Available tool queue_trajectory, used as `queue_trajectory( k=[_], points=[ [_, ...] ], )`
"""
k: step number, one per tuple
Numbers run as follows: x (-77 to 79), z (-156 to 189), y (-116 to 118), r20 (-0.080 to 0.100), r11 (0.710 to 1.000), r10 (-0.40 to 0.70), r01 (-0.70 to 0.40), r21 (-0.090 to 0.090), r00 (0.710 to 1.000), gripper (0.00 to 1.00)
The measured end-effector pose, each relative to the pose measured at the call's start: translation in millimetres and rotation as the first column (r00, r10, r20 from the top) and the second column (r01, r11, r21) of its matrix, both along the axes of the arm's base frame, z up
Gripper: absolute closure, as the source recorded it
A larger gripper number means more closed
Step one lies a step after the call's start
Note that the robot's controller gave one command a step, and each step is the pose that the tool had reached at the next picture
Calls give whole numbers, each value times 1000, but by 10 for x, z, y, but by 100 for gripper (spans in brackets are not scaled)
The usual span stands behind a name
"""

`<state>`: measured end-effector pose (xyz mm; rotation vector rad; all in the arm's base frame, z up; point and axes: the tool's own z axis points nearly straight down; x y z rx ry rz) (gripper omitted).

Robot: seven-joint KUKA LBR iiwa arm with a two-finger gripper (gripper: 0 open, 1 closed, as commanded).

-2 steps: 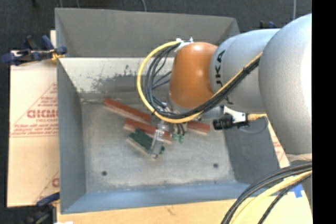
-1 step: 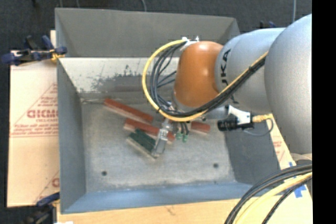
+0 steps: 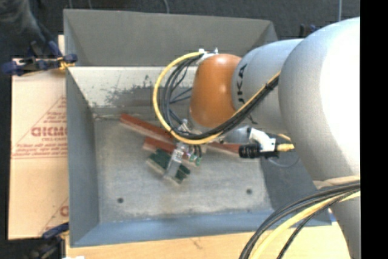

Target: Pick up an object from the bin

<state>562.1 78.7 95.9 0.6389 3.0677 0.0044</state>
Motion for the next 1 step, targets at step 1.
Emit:
queue_trajectory(
  k=[1],
  points=[
    [-54, -232, 68, 0, 1000, -20, 20, -1, 1000, 100]
  ],
)
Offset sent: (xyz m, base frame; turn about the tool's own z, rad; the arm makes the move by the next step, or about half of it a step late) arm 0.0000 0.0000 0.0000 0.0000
